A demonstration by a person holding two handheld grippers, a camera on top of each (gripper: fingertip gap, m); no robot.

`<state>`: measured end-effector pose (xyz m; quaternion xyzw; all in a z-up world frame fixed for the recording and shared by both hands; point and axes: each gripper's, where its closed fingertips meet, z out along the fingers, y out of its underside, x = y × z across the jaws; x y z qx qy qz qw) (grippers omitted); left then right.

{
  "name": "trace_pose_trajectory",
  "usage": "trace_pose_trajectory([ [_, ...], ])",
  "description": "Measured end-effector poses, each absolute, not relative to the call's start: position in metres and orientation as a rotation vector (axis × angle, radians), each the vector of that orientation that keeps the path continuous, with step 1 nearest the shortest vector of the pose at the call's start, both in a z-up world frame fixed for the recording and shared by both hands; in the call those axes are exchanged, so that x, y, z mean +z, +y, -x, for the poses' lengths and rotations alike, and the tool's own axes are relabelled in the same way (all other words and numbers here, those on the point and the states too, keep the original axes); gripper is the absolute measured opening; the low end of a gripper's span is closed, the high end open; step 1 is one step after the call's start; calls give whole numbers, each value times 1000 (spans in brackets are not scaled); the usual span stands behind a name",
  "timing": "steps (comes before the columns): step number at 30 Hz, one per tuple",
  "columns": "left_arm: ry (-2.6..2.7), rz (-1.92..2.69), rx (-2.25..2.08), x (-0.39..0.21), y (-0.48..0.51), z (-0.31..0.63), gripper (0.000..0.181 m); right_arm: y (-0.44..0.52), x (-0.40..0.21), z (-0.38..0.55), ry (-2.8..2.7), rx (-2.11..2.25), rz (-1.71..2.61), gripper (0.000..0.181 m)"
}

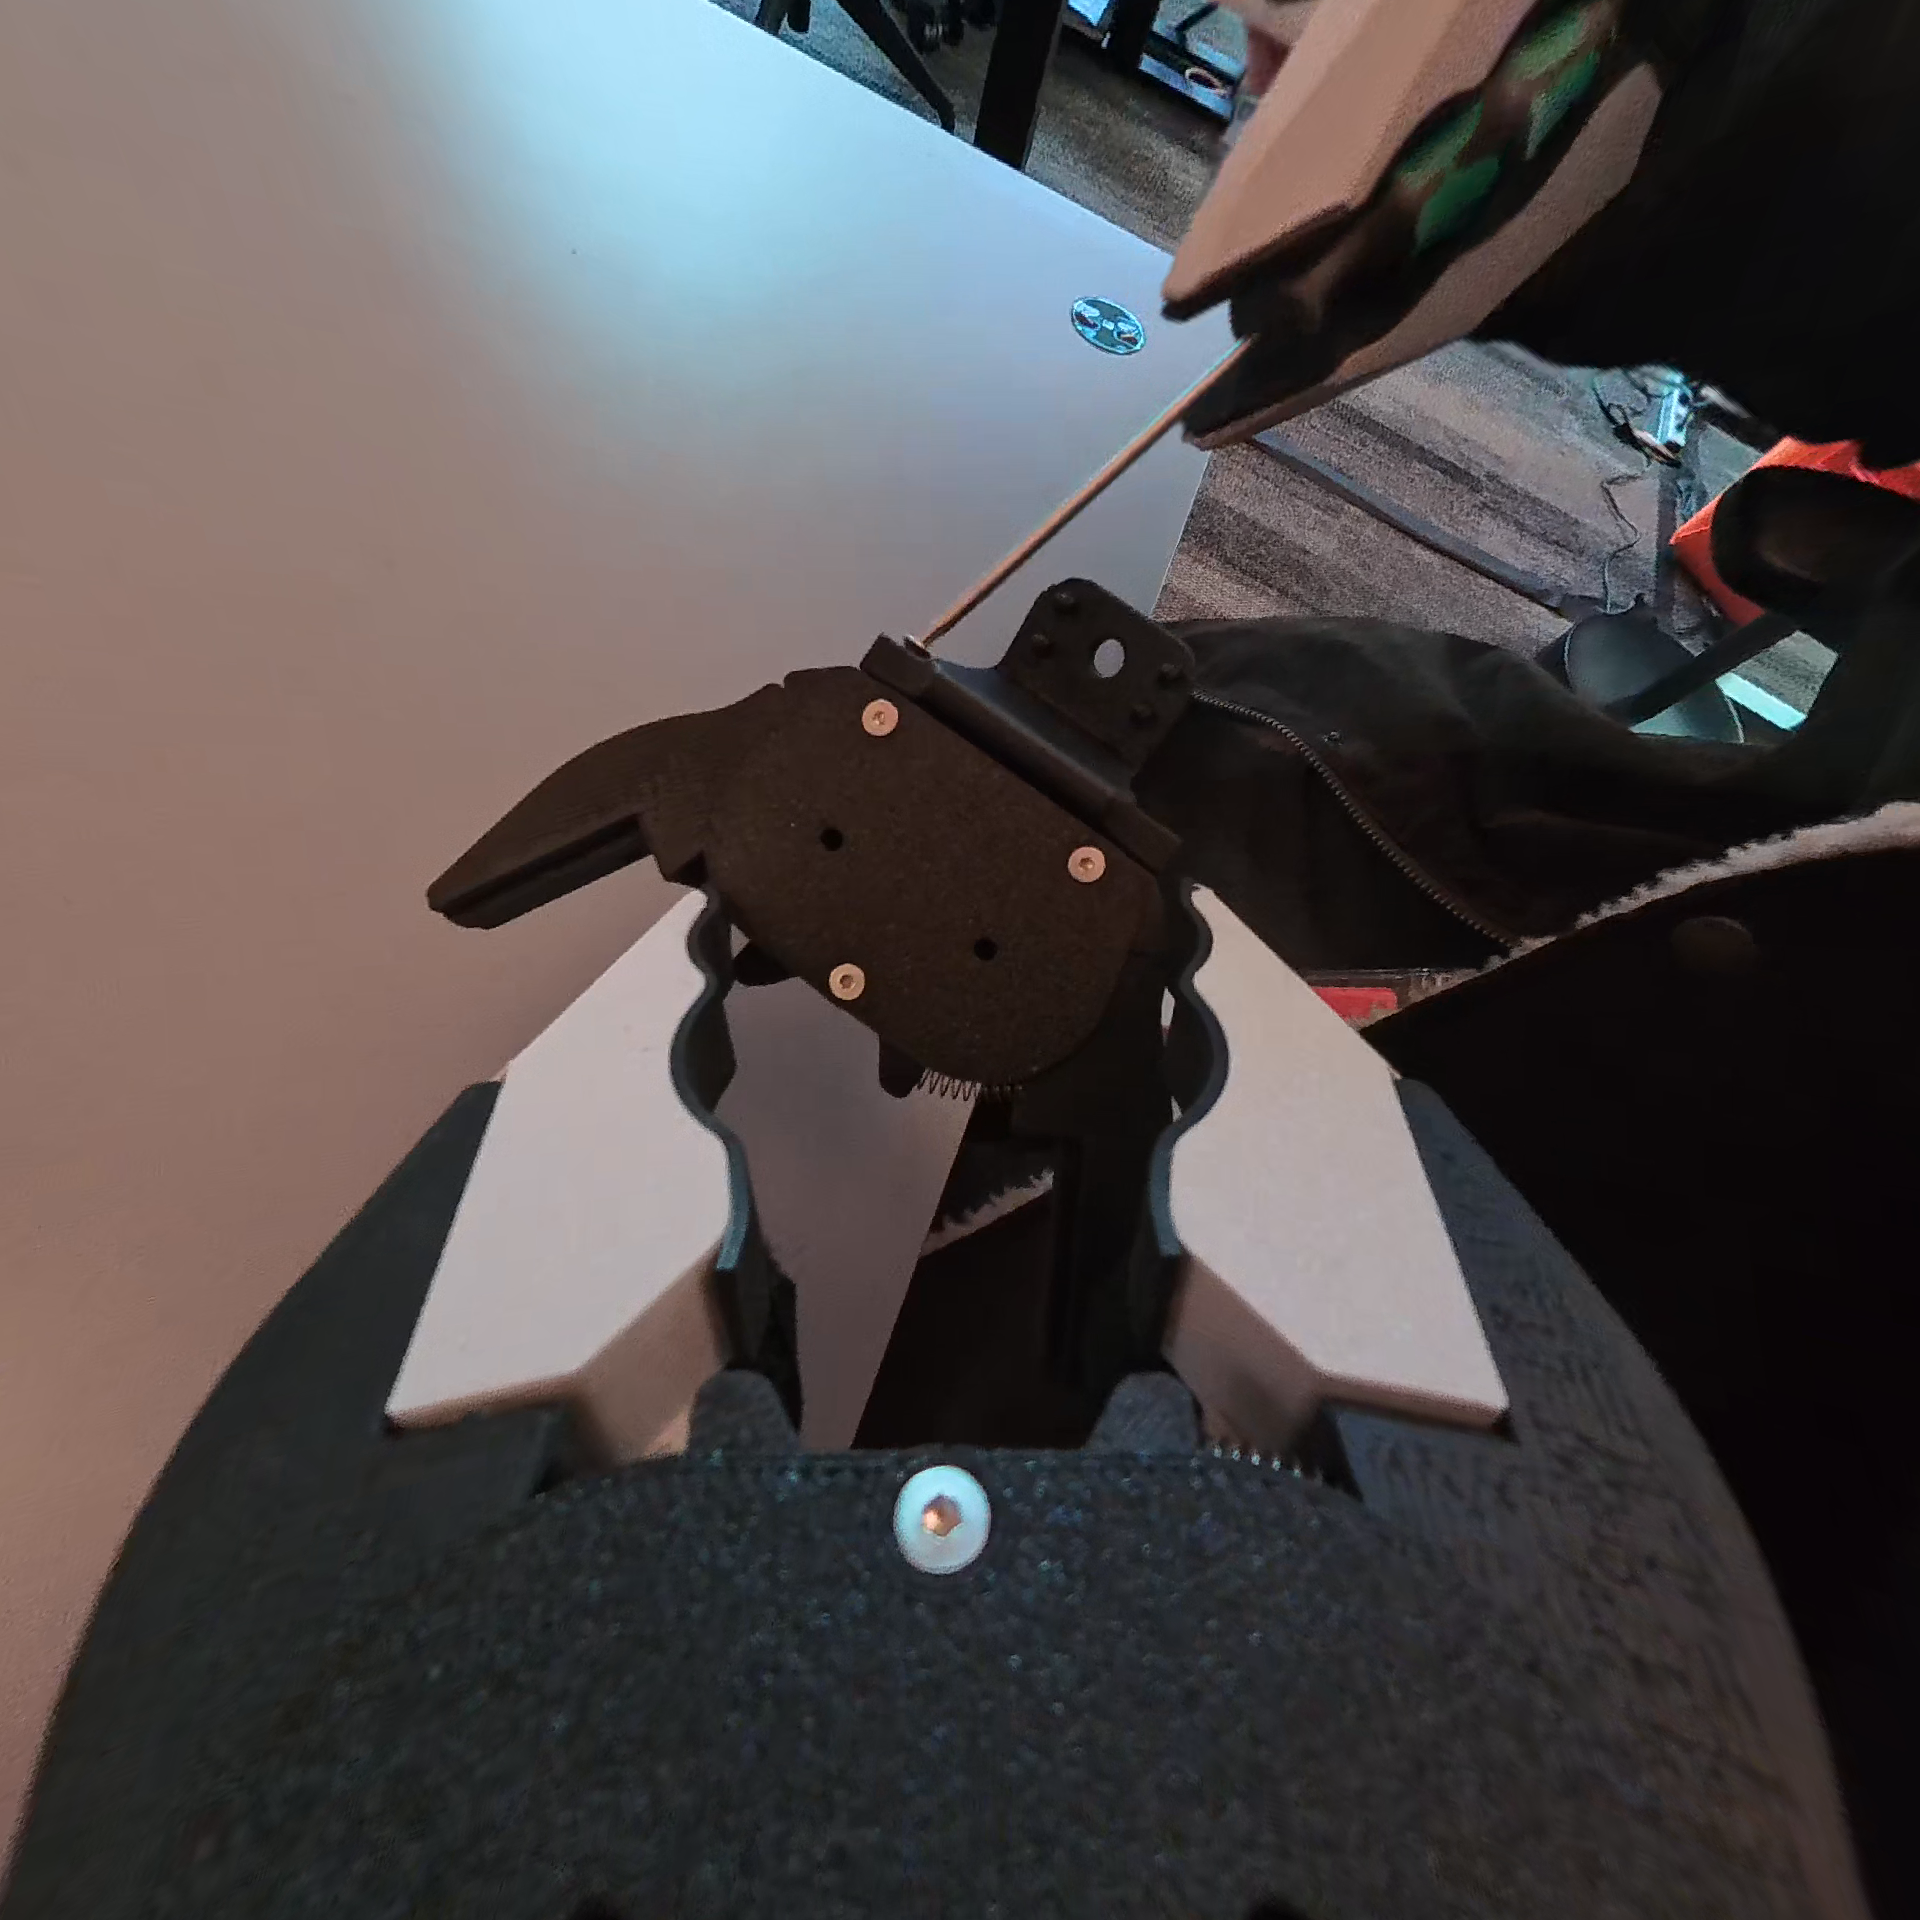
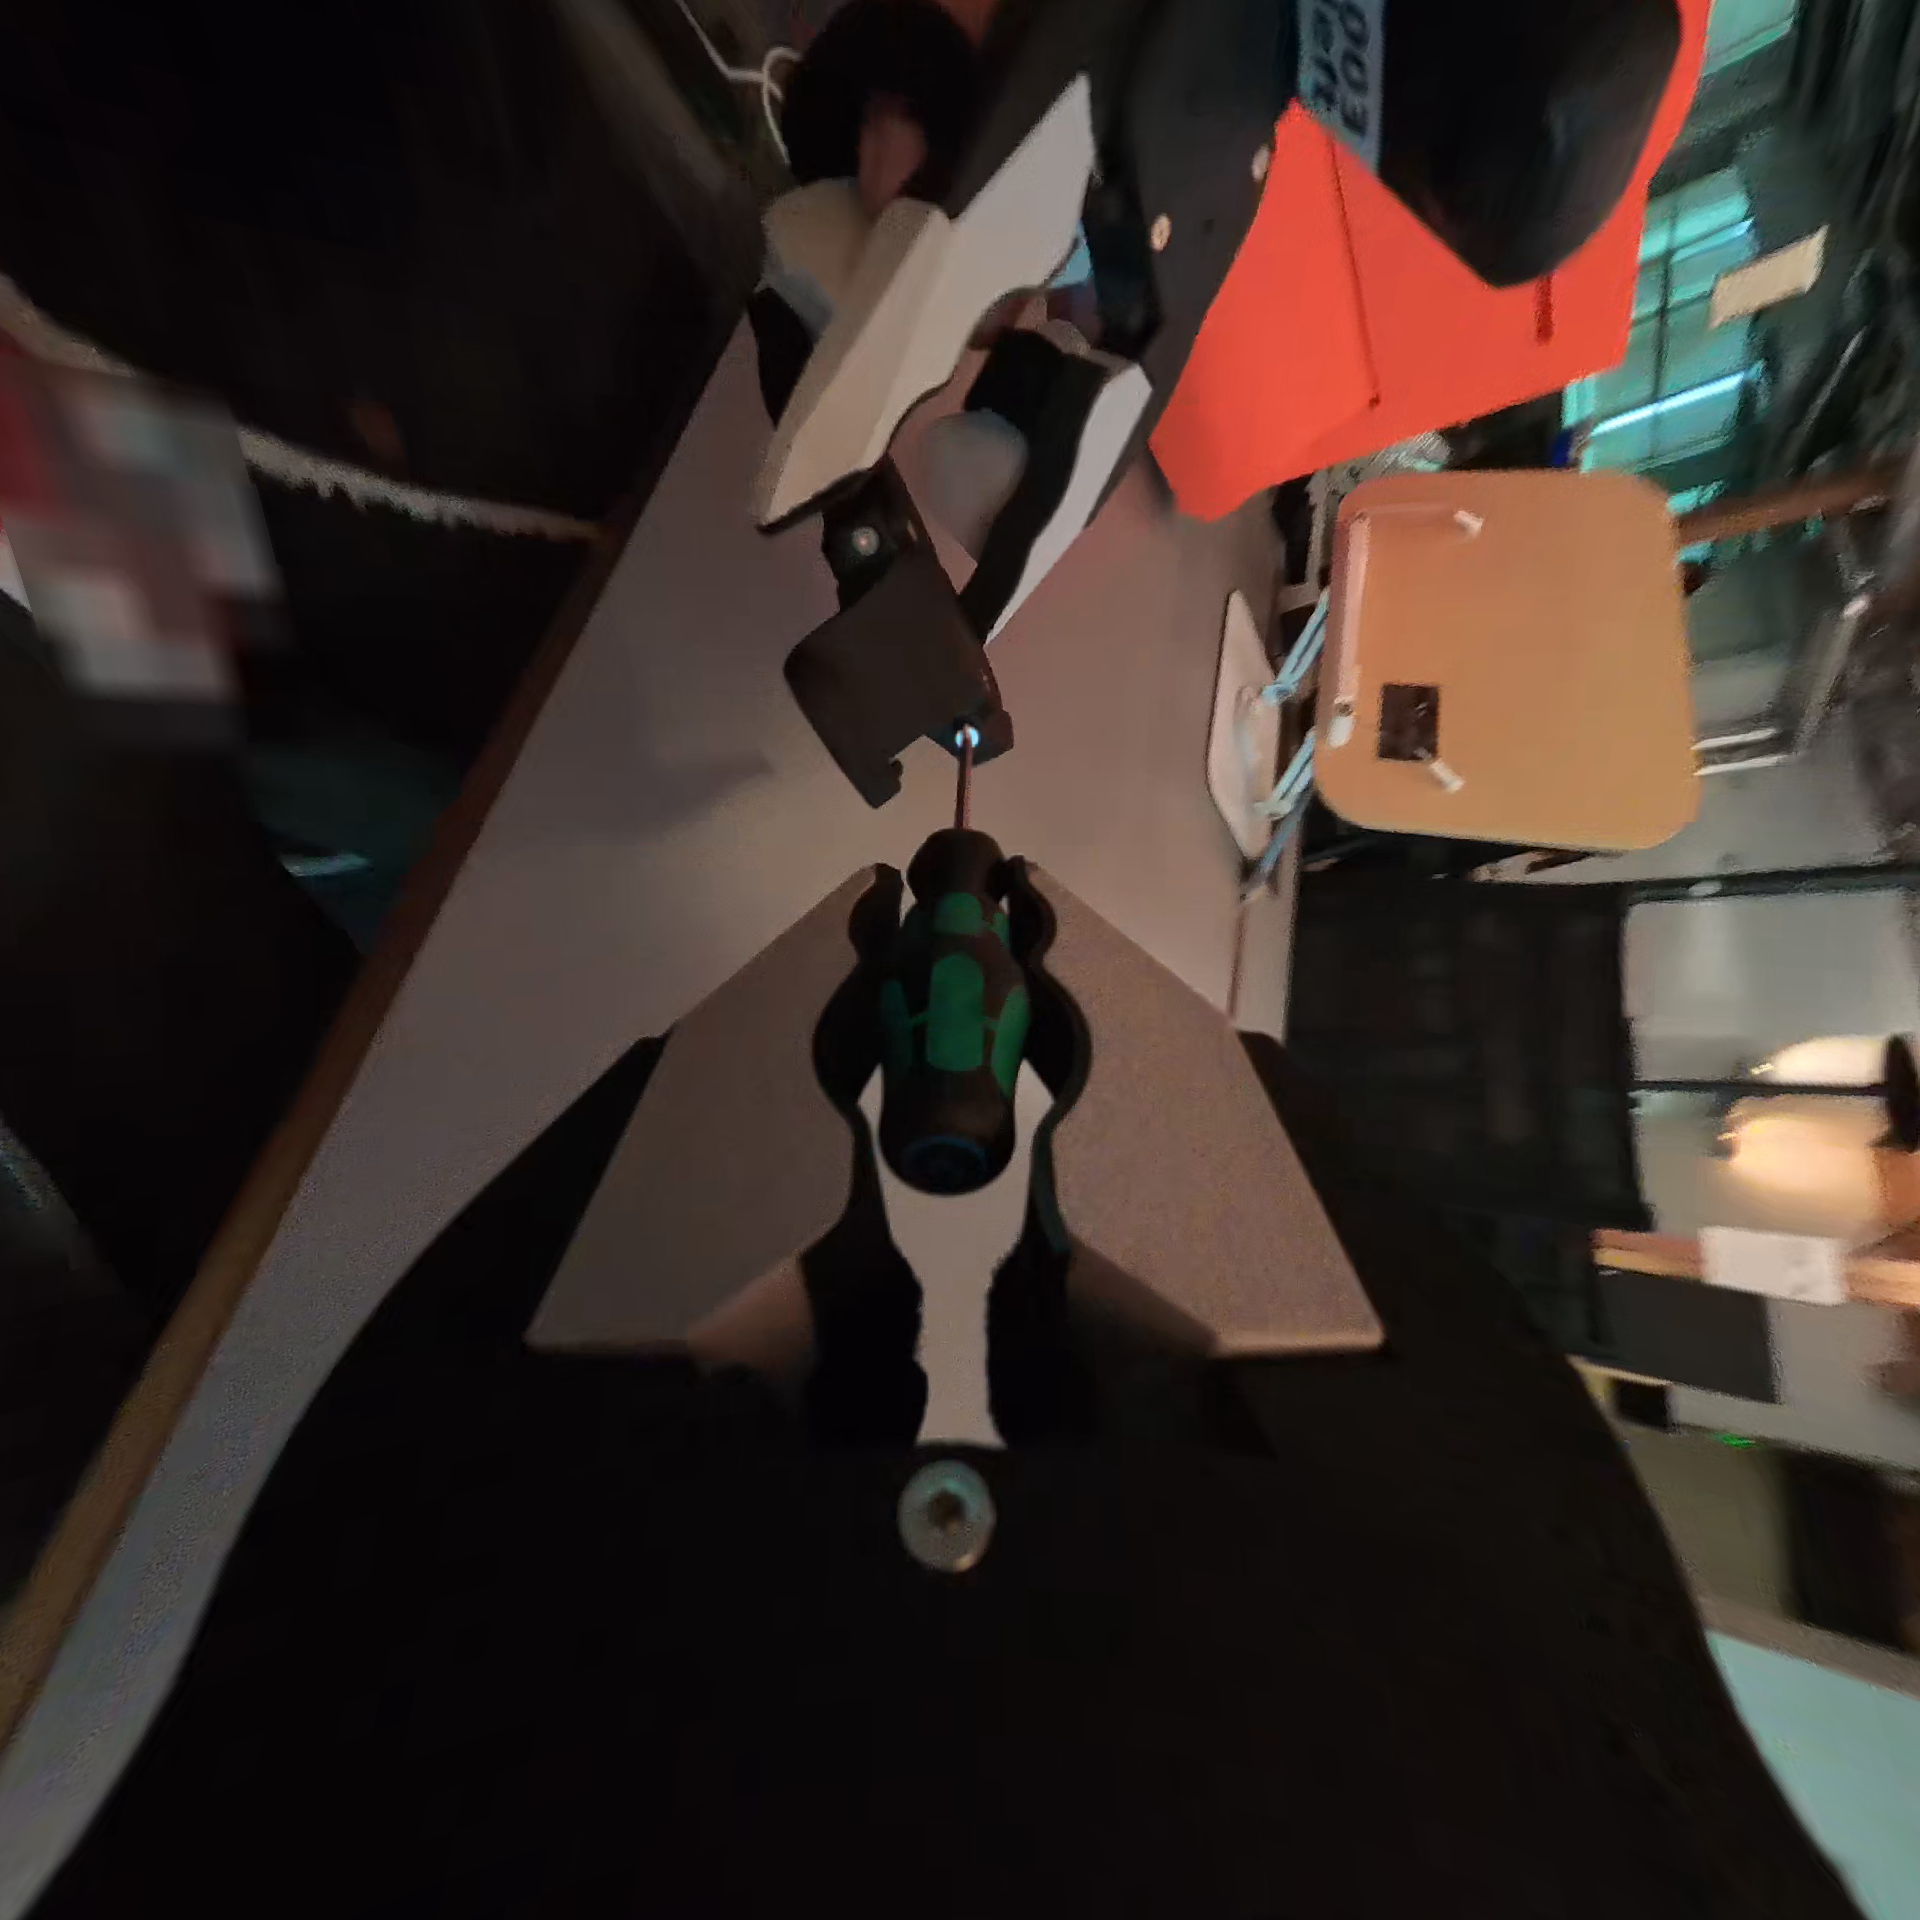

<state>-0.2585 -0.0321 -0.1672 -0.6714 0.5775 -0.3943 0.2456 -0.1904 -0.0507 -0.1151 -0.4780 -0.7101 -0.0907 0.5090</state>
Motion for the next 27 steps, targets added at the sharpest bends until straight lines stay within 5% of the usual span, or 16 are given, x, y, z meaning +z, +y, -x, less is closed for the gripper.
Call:
trace_pose_trajectory([
  [6, 1567, 1847, -1042, -171, -25, 262, 85, -59, -98, 187, -1521, 15, 1337, 19],
  [14, 1577, 1836, -995, -172, -23, 262, 85, -37, -110, 176, -422, 993, 2022, 20],
  [27, 1582, 1834, -987, -171, -24, 262, 85, -44, -126, 190, -291, 1133, 2140, 20],
])
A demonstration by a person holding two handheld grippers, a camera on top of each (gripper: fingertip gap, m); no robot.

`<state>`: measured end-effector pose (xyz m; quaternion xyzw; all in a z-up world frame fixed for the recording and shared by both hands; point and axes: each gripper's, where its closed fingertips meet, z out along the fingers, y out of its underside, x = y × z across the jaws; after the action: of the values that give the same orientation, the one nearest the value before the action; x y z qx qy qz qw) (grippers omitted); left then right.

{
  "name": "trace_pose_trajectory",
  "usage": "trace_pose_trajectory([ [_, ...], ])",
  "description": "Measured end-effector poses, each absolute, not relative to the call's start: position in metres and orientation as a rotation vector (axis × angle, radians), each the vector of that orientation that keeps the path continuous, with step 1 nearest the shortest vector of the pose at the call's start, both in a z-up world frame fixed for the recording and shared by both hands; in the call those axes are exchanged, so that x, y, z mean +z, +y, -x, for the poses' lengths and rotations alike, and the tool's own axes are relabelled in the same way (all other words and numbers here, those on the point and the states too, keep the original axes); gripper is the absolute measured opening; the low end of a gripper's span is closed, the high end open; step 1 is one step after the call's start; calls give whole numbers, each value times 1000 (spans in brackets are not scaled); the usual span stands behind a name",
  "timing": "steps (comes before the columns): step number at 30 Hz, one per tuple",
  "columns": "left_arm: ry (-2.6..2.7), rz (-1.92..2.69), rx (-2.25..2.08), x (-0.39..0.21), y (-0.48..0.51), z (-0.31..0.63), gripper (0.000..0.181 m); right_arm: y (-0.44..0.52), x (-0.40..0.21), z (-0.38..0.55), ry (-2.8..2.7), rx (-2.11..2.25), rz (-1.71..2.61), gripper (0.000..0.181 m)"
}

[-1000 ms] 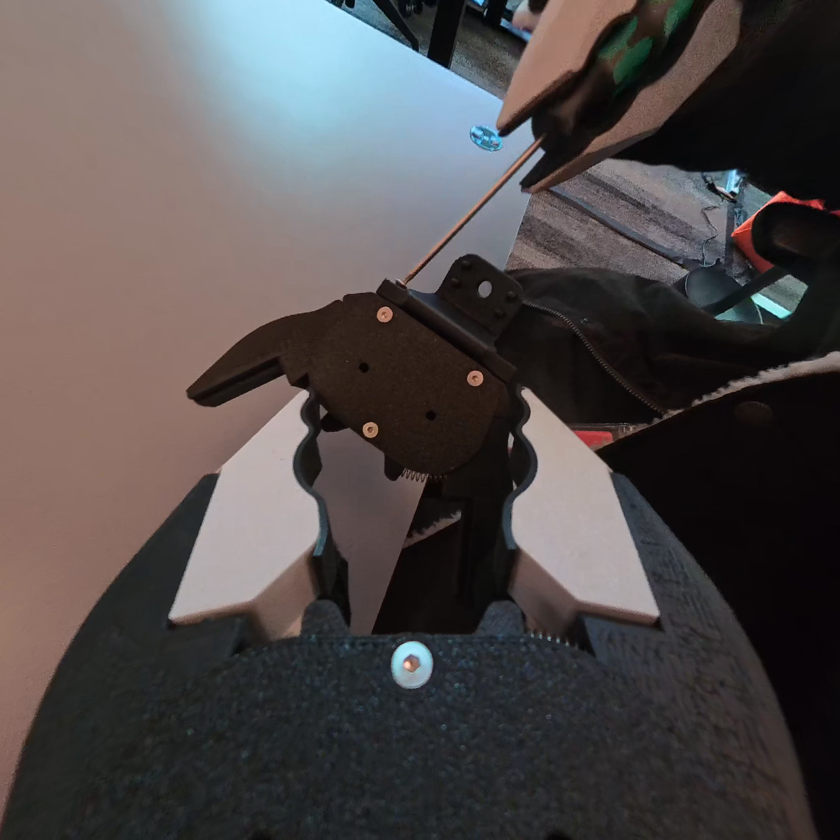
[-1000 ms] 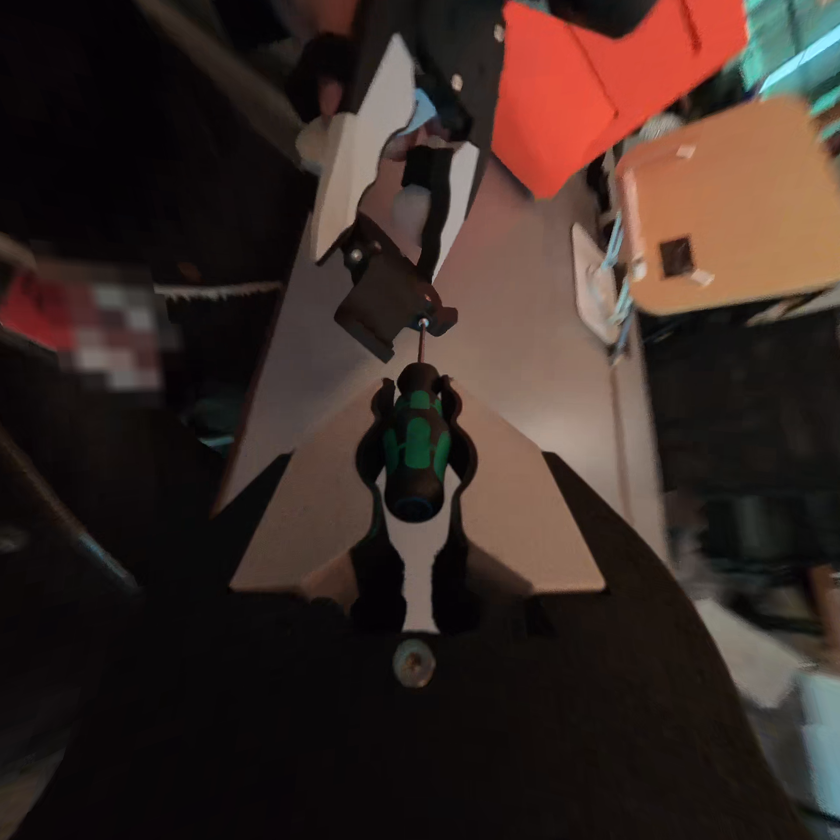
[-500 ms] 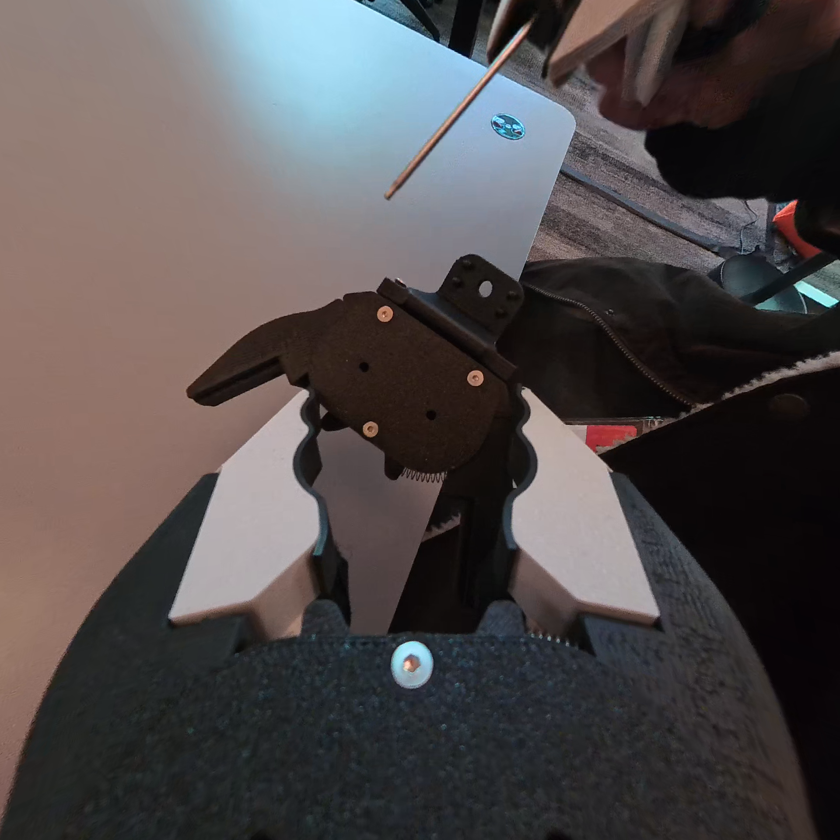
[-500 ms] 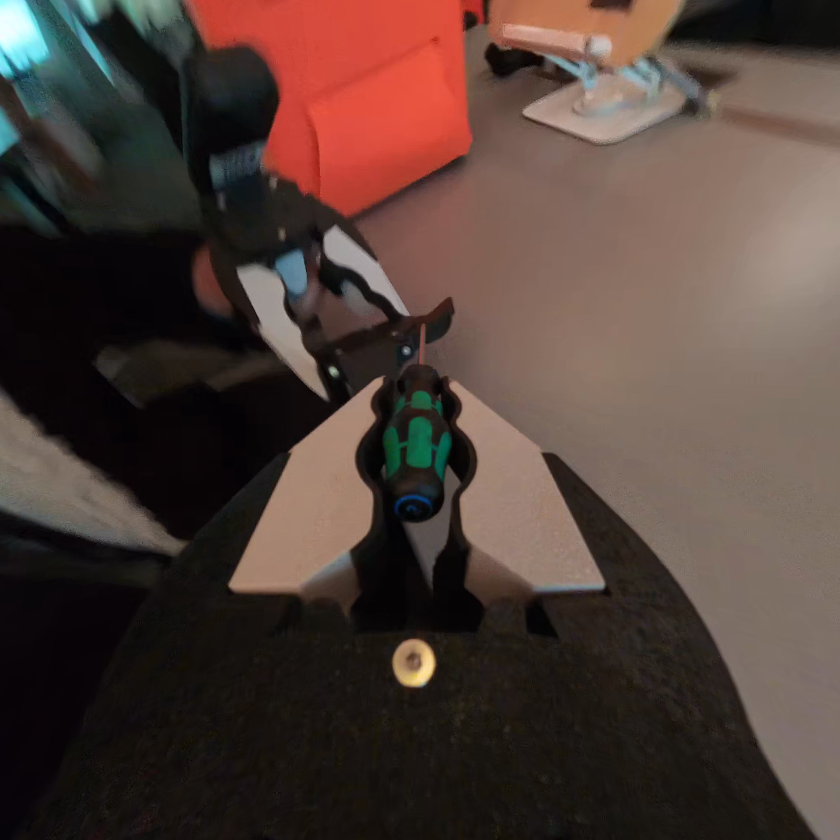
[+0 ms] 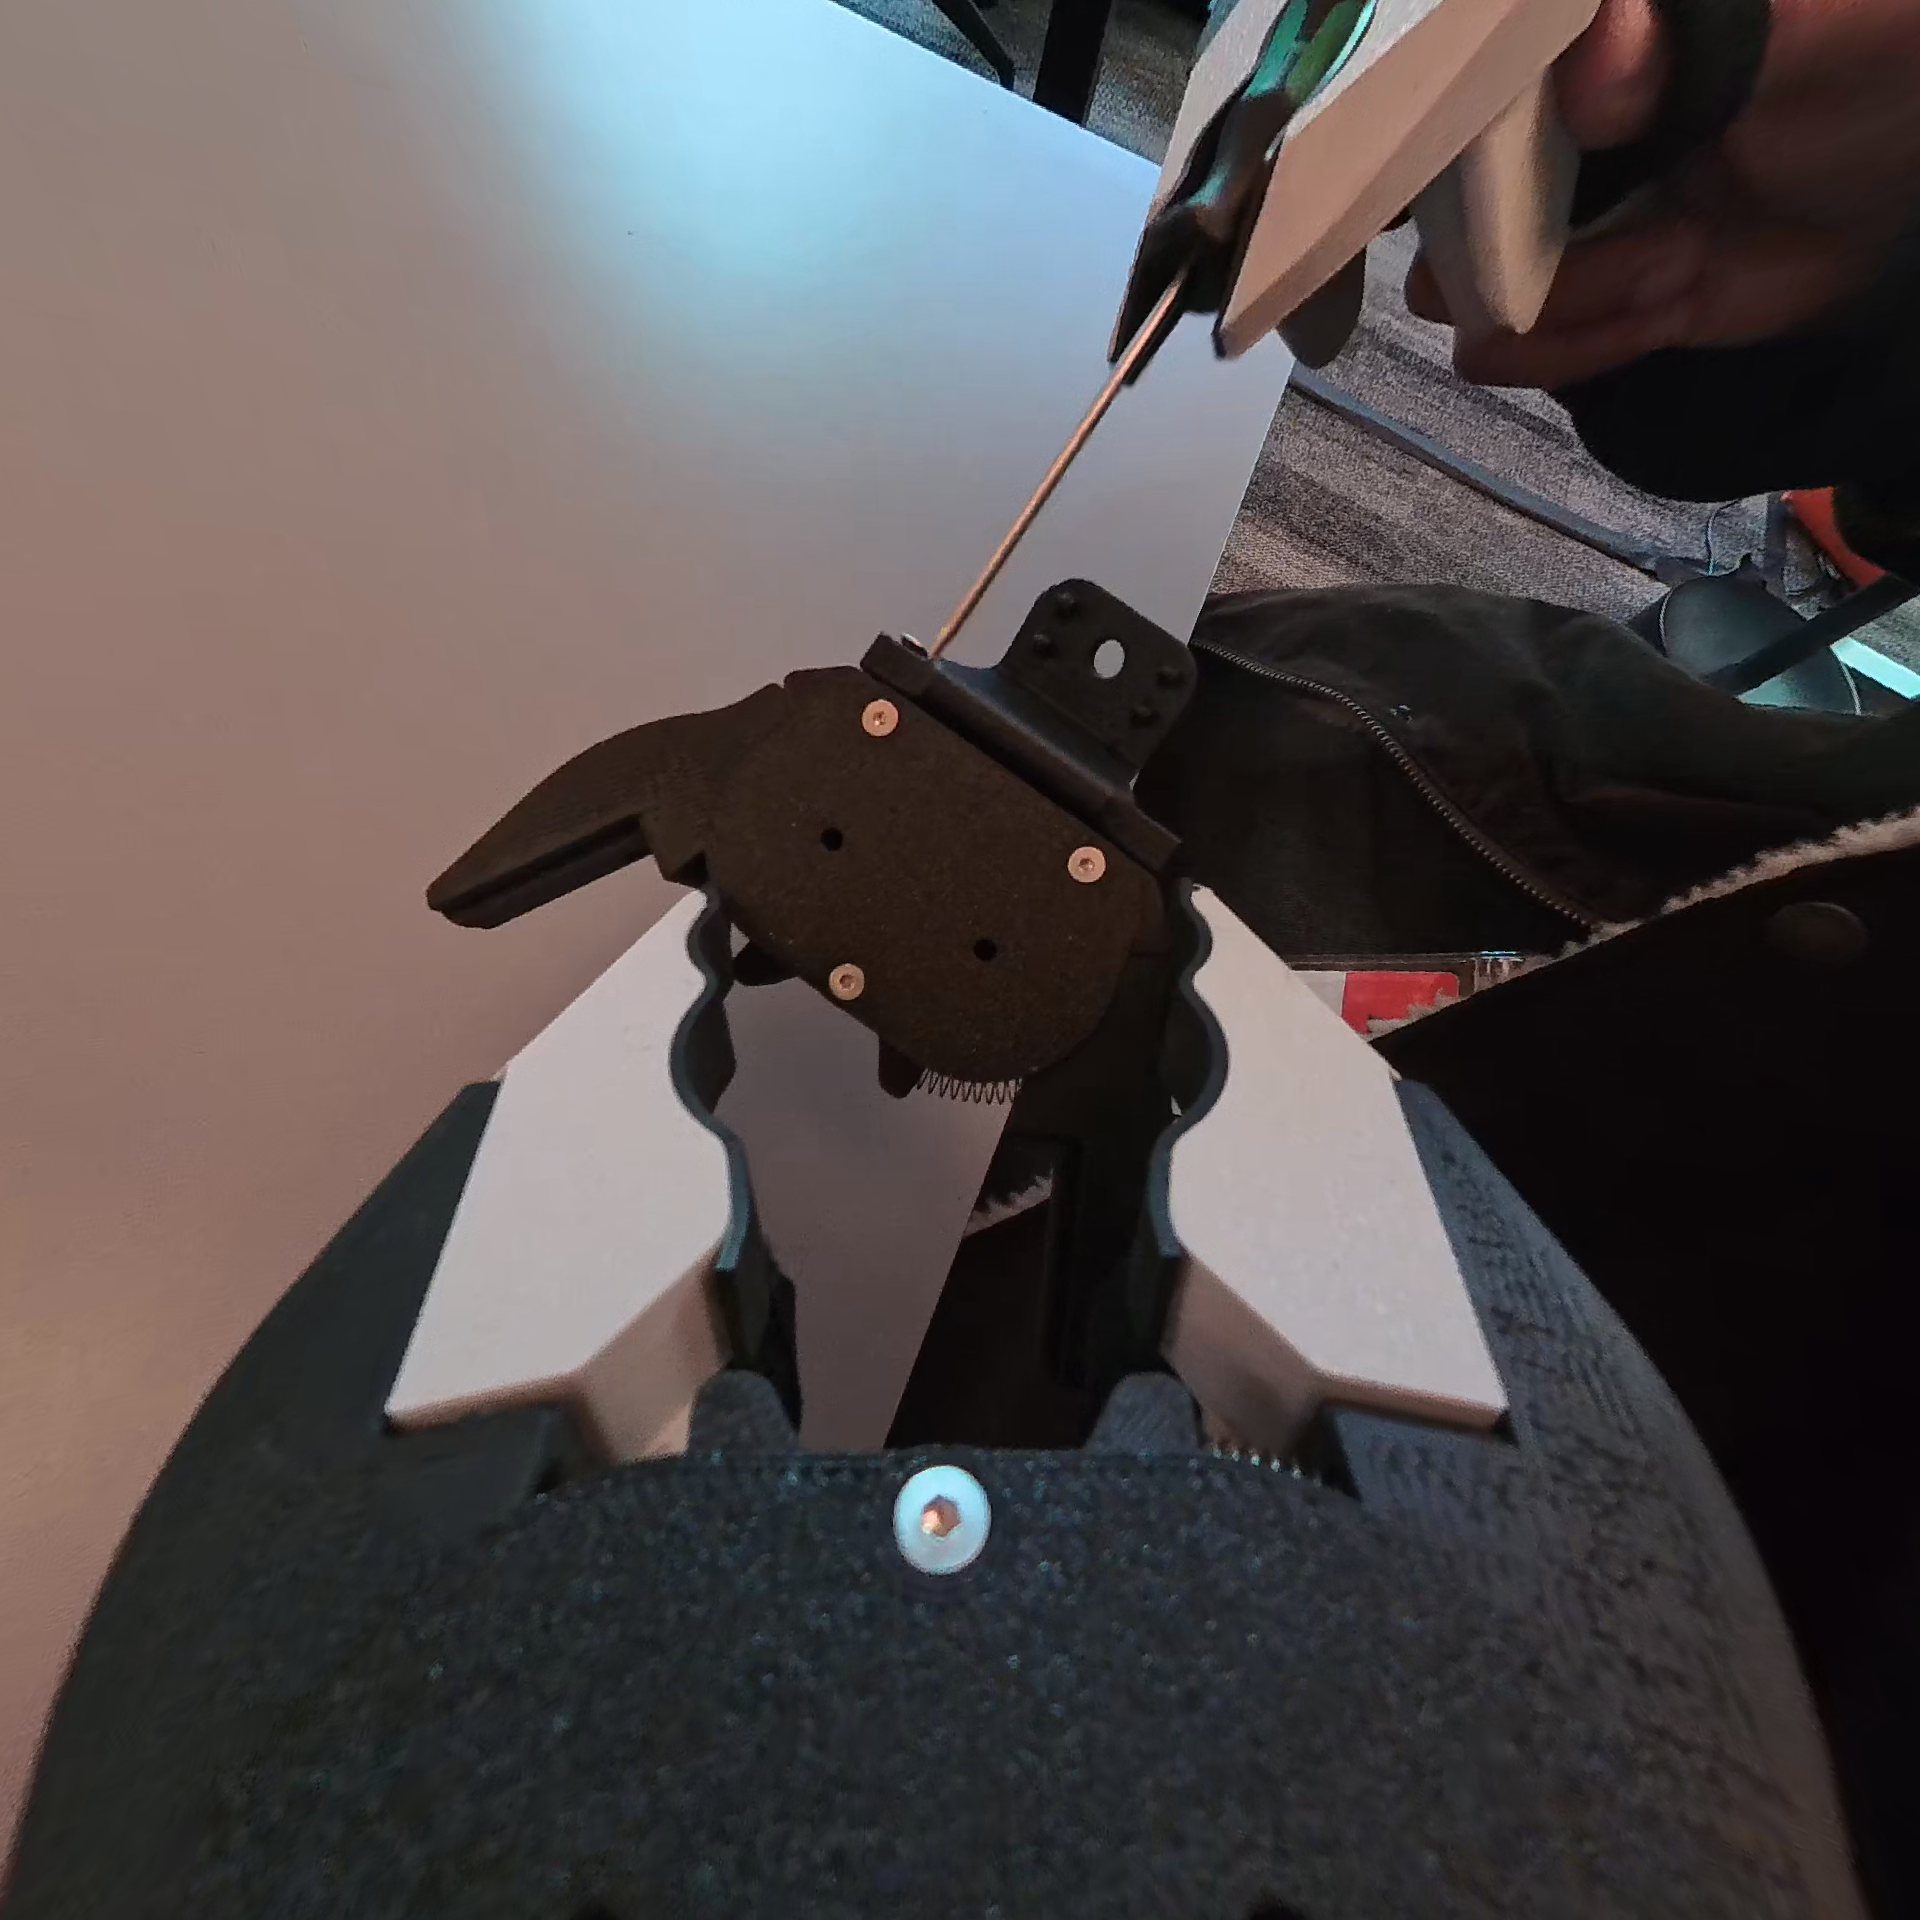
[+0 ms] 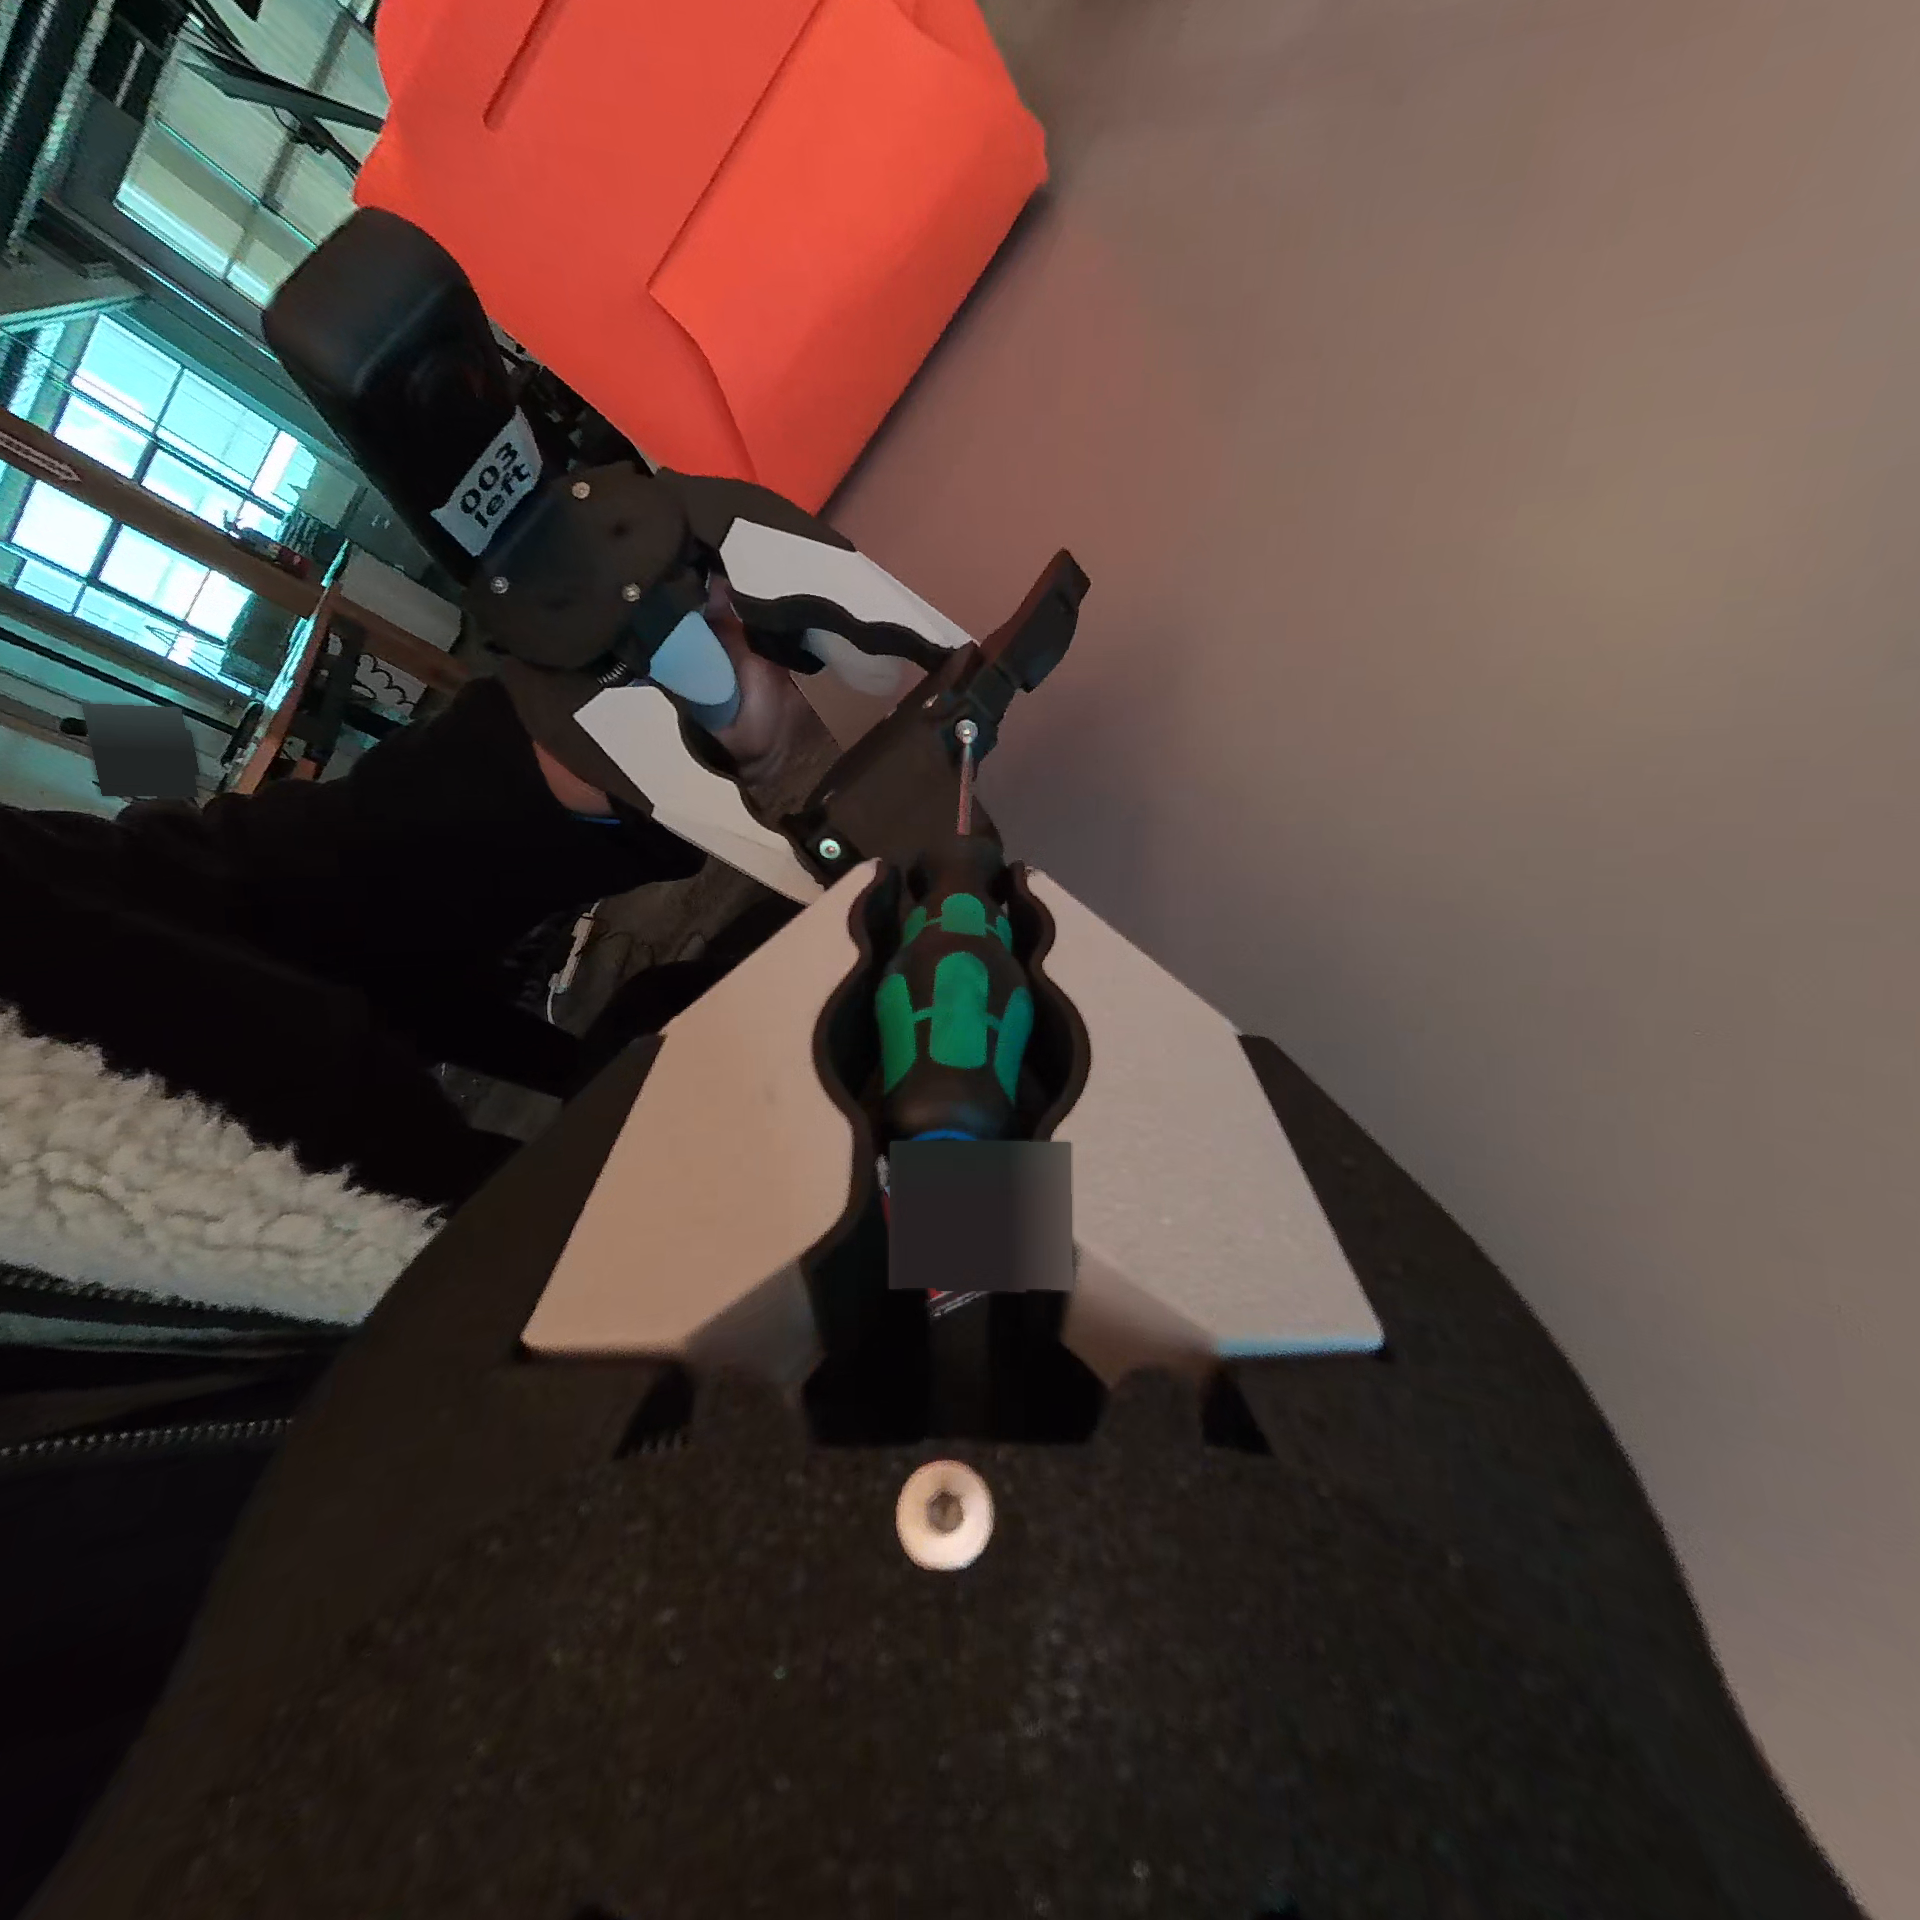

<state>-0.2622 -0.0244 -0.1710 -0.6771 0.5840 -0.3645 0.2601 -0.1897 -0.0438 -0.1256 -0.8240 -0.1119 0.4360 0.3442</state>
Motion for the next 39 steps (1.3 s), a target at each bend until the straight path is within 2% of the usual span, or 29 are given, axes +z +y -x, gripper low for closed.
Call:
trace_pose_trajectory([
  [22, 1596, 1857, -984, -178, -26, 262, 85, -40, -131, 187, -375, 1001, 2150, 20],
  [27, 1723, 1884, -738, -210, -2, 272, 84, -32, -130, 165, -317, 942, 2150, 20],
  [35, 1749, 1928, -609, -246, 23, 272, 85, -41, -150, 174, -360, 942, 2183, 20],
  [37, 1730, 1909, -617, -247, 24, 272, 86, -42, -150, 174, -355, 955, 2181, 20],
  [39, 1710, 1922, -583, -247, 27, 282, 98, -44, -151, 174, -355, 968, 2180, 20],
])
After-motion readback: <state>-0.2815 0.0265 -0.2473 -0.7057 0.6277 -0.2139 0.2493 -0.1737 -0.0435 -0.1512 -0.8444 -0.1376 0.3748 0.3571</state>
